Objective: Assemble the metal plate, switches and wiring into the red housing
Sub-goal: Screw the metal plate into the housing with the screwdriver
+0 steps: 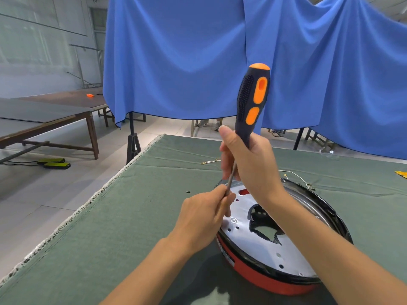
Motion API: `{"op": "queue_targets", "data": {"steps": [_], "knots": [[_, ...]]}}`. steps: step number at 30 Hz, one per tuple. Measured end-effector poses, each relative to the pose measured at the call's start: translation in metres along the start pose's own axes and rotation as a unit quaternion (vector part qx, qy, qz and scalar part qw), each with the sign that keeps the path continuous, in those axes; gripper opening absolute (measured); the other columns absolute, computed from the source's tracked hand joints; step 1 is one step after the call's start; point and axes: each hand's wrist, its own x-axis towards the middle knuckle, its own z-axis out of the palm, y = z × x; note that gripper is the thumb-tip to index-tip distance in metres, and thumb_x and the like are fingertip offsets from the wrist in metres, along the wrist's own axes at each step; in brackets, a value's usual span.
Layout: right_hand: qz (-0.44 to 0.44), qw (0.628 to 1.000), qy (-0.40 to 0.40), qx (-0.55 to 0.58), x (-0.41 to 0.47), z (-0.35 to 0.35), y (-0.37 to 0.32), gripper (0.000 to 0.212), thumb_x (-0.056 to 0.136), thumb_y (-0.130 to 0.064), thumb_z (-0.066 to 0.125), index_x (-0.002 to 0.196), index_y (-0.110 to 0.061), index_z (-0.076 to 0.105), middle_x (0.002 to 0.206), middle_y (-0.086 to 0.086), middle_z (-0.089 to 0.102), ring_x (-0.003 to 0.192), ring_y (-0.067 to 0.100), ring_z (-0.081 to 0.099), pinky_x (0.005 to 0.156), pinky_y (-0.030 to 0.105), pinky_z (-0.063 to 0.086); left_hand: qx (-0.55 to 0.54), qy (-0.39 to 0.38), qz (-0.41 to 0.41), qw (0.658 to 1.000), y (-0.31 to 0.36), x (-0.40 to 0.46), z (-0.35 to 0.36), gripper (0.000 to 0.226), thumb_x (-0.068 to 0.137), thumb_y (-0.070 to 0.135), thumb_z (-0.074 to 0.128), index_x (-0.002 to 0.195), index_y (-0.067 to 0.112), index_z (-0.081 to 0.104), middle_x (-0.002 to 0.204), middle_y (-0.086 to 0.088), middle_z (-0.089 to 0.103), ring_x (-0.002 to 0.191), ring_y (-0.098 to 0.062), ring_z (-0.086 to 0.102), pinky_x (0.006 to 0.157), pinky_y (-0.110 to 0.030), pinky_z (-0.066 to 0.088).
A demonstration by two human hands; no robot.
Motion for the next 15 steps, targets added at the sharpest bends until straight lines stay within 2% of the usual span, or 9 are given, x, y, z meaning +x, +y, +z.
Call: {"op": "queue_targets", "data": {"steps": [2,4,7,10,13,15], "knots": [[0.049,0.999,0.004,-0.007,0.0,0.0,0.003,0.04,0.09,-0.03,0.059,0.057,-0.011,0.049,0.042,0.0,0.049,0.041,0.015,0.047,0.044,0.023,0.036,-0.028,-0.001,-0.007,1.0,-0.002,0.0,0.002,0.027,0.098,0.045,0.038,0.091,0.029,0.059,0.081,0.014,0.061,0.082,-0.003,0.053,0.071,-0.026,0.044],[0.065,0.997,0.031,0.003,0.0,-0.001,0.006,0.041,0.09,-0.023,0.058,0.054,-0.01,0.042,0.039,-0.001,0.042,0.04,0.017,0.043,0.043,0.023,0.034,-0.054,-0.01,-0.012,0.998,-0.006,0.0,0.005,0.03,0.096,0.044,0.044,0.09,0.022,0.062,0.081,0.013,0.057,0.088,-0.003,0.049,0.075,-0.03,0.044],[0.054,0.997,0.059,0.018,-0.001,-0.002,0.006,0.037,0.089,-0.016,0.056,0.057,-0.006,0.04,0.039,0.001,0.036,0.037,0.019,0.039,0.04,0.022,0.032,-0.15,-0.025,-0.051,0.987,-0.007,-0.003,0.006,0.032,0.091,0.047,0.048,0.087,0.019,0.063,0.083,0.013,0.055,0.091,-0.01,0.057,0.081,-0.034,0.049],[0.031,0.995,0.088,0.033,-0.001,-0.006,0.003,0.035,0.087,-0.017,0.056,0.058,-0.004,0.042,0.043,0.007,0.038,0.037,0.019,0.041,0.042,0.025,0.036,-0.115,0.012,-0.015,0.993,-0.006,-0.006,0.009,0.026,0.089,0.045,0.048,0.09,0.026,0.065,0.088,0.021,0.058,0.094,-0.002,0.054,0.081,-0.025,0.045],[-0.025,0.99,0.14,-0.013,-0.001,-0.016,-0.003,0.04,0.082,-0.034,0.054,0.056,-0.004,0.046,0.048,0.011,0.049,0.047,0.023,0.051,0.05,0.034,0.041,-0.172,0.07,-0.034,0.982,-0.005,-0.006,0.007,0.026,0.089,0.039,0.05,0.101,0.024,0.068,0.096,0.022,0.06,0.099,-0.003,0.056,0.086,-0.03,0.049],[-0.039,0.978,0.166,-0.123,-0.001,-0.026,-0.003,0.055,0.081,-0.055,0.047,0.063,-0.004,0.054,0.049,0.001,0.048,0.055,0.022,0.051,0.057,0.038,0.042,-0.183,0.118,-0.06,0.974,-0.007,-0.004,0.005,0.028,0.089,0.038,0.048,0.103,0.024,0.068,0.099,0.018,0.063,0.101,-0.003,0.058,0.087,-0.027,0.048]]}}
